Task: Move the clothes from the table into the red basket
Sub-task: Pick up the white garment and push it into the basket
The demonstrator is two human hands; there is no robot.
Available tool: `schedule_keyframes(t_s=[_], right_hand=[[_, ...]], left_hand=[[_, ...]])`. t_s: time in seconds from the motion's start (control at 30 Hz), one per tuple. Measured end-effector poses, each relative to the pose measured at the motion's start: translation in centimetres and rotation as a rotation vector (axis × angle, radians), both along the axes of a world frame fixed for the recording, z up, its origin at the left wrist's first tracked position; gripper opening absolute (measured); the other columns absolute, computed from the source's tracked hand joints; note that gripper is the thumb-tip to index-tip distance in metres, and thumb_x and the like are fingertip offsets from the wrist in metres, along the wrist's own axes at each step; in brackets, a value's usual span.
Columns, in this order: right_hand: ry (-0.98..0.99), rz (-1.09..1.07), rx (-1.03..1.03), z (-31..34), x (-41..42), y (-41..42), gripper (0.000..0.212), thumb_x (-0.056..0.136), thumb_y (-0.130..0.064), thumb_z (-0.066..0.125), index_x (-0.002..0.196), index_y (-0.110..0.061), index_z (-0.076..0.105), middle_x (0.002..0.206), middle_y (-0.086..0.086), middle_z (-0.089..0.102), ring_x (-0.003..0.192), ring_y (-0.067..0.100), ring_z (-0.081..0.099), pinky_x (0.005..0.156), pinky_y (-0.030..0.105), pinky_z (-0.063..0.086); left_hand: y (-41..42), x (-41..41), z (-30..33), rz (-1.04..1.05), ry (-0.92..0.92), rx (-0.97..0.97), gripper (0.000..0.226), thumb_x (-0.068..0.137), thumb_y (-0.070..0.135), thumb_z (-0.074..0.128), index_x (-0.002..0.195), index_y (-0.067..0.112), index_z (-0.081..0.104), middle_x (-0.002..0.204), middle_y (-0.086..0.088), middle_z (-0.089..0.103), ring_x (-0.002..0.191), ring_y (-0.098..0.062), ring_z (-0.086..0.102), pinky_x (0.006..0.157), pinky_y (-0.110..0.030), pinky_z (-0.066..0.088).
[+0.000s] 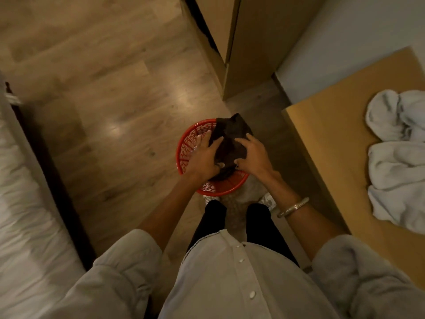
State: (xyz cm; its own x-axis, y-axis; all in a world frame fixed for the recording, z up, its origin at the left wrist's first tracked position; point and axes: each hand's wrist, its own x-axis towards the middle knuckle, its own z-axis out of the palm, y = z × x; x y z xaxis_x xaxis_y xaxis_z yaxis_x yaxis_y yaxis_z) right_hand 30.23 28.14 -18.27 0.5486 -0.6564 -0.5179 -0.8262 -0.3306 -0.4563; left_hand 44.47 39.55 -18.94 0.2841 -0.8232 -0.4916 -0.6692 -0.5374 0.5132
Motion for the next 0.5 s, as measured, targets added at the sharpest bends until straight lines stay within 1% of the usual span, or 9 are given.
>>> schedule_keyframes(t_s=[0.1,0.17,0.2,0.27,0.33,0.4,0.43,0.5], right_hand=[[-0.050,-0.038,-0.055,2.3,-2.6,-1.2,0.075,0.076,-0.016,0.085,0.144,-0.016,0.052,0.156,0.017,0.039,0.145,0.033,0.035,0.121,0.046,0.030],[-0.077,-0.086,-0.127,4.3,-5.0,-2.5,0.071,0.079,-0.018,0.082,0.143,-0.017,0.053,0.156,0.018,0.038,0.147,0.034,0.032,0.123,0.046,0.026],[-0.087,-0.108,-0.165,5.2,-6.1,-3.1,0.069,0.079,-0.020,0.080,0.143,-0.018,0.053,0.157,0.018,0.037,0.147,0.035,0.031,0.122,0.048,0.027],[-0.096,-0.171,-0.273,7.4,-9.4,-4.6,0.068,0.078,-0.022,0.078,0.142,-0.020,0.054,0.157,0.016,0.037,0.146,0.038,0.031,0.118,0.052,0.033],[-0.094,-0.245,-0.387,9.7,-12.9,-6.1,0.068,0.076,-0.020,0.077,0.140,-0.023,0.055,0.158,0.012,0.037,0.145,0.037,0.032,0.114,0.051,0.036],[-0.069,-0.330,-0.500,11.8,-16.9,-7.7,0.067,0.076,-0.019,0.076,0.139,-0.025,0.055,0.159,0.010,0.036,0.147,0.035,0.030,0.113,0.051,0.035],[-0.050,-0.380,-0.528,12.8,-18.7,-8.2,0.066,0.078,-0.019,0.076,0.141,-0.025,0.054,0.160,0.009,0.033,0.149,0.034,0.027,0.114,0.051,0.033],[-0.019,-0.476,-0.563,13.9,-23.2,-9.4,0.069,0.080,-0.021,0.077,0.143,-0.024,0.051,0.163,0.008,0.029,0.151,0.033,0.021,0.114,0.053,0.031]], left_hand=[[-2.6,-1.6,2.0,-0.055,-0.015,-0.052,0.092,0.083,0.031,0.078,0.156,0.027,0.022,0.167,-0.011,0.004,0.152,-0.038,0.003,0.120,-0.060,0.021],[-5.4,-3.2,3.8,-0.119,-0.002,-0.111,0.093,0.084,0.028,0.077,0.156,0.028,0.019,0.166,-0.009,0.001,0.152,-0.039,-0.002,0.118,-0.061,0.022],[-6.8,-4.0,4.8,-0.152,0.011,-0.155,0.095,0.083,0.025,0.077,0.156,0.029,0.016,0.166,-0.009,-0.001,0.152,-0.040,-0.004,0.116,-0.062,0.022],[-10.4,-6.7,6.4,-0.268,0.024,-0.258,0.100,0.082,0.023,0.078,0.156,0.028,0.012,0.166,-0.012,0.000,0.151,-0.042,-0.004,0.116,-0.063,0.022],[-14.0,-10.2,7.7,-0.388,-0.002,-0.354,0.103,0.080,0.030,0.082,0.156,0.025,0.013,0.165,-0.016,0.004,0.151,-0.044,-0.002,0.117,-0.064,0.022],[-17.4,-14.6,9.6,-0.493,-0.013,-0.408,0.103,0.080,0.037,0.081,0.158,0.025,0.014,0.166,-0.015,0.003,0.151,-0.044,-0.003,0.116,-0.061,0.023],[-18.8,-16.6,10.3,-0.538,-0.011,-0.424,0.102,0.080,0.039,0.080,0.158,0.026,0.014,0.166,-0.014,0.002,0.151,-0.044,-0.004,0.116,-0.061,0.022],[-21.4,-21.0,11.7,-0.649,-0.020,-0.475,0.102,0.078,0.042,0.079,0.158,0.026,0.017,0.166,-0.015,0.004,0.150,-0.047,-0.001,0.116,-0.065,0.023]])
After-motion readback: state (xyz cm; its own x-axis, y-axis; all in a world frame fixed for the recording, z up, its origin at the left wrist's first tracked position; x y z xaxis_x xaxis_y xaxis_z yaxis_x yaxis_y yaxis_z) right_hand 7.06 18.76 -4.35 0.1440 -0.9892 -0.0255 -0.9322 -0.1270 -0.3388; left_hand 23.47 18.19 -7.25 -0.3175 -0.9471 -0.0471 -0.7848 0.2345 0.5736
